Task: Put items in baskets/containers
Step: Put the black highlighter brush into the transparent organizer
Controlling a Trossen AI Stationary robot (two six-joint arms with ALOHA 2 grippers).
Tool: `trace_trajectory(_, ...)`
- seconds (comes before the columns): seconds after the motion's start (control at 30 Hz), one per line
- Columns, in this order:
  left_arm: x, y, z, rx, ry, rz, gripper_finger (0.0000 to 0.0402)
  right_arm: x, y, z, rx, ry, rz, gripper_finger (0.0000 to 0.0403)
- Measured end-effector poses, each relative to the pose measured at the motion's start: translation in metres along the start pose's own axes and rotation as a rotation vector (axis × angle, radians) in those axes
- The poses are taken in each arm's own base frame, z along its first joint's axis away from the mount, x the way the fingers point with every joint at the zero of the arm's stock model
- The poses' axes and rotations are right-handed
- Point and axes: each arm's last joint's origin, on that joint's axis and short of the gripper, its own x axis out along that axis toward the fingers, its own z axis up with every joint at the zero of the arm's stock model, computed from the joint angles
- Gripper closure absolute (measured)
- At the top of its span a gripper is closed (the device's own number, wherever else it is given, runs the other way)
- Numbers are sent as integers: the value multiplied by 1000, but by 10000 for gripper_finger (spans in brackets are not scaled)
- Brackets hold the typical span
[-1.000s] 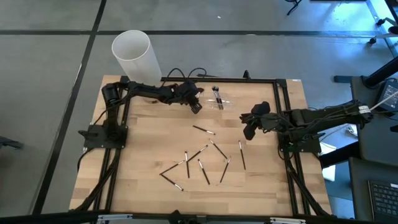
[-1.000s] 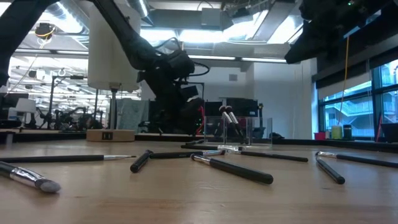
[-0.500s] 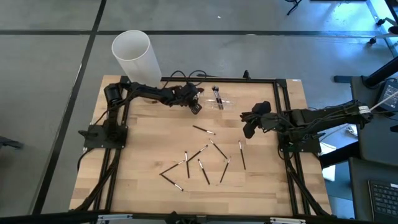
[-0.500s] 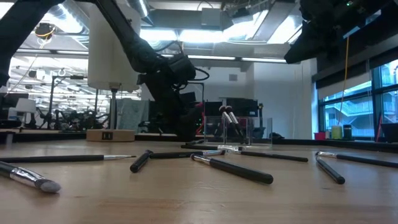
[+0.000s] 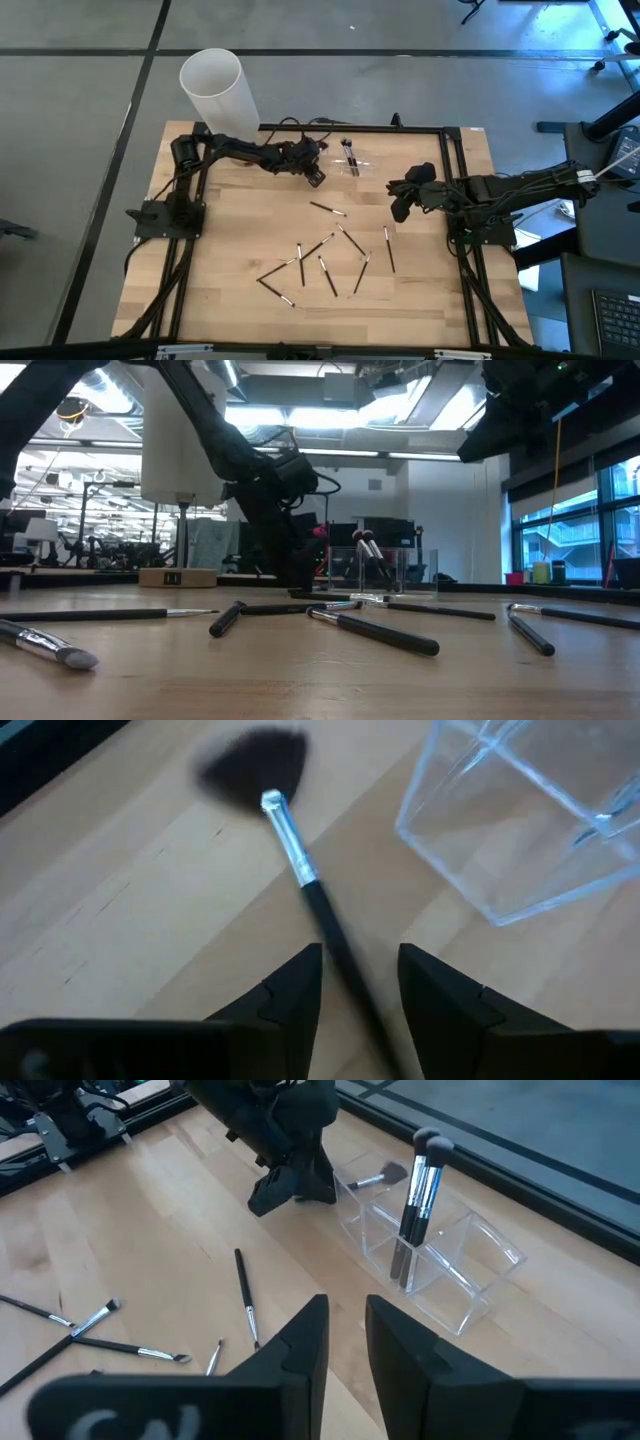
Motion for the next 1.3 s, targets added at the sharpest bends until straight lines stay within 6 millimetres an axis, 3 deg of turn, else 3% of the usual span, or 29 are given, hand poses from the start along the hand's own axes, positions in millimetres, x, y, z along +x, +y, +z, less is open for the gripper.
trace_trajectory(0.23, 6, -2, -5, 18, 15, 10, 280, 0, 0, 0, 0, 1, -1, 333)
trace_trajectory(0.63, -8, 10, -7, 40, 118, 64, 379, 0, -1, -1, -7, 12, -8, 333)
trace_trajectory(1.0, -9, 15, -6, 10, 119, 99, 373, 0, -1, -1, -6, 12, -8, 333)
trace_trajectory(1.17, -28, 17, 1, -14, 92, 122, 375, 0, -2, -3, -18, 30, -20, 333)
trace_trajectory(1.3, -61, 13, 19, -26, -24, 130, 372, 0, -3, -4, -19, 35, -23, 333)
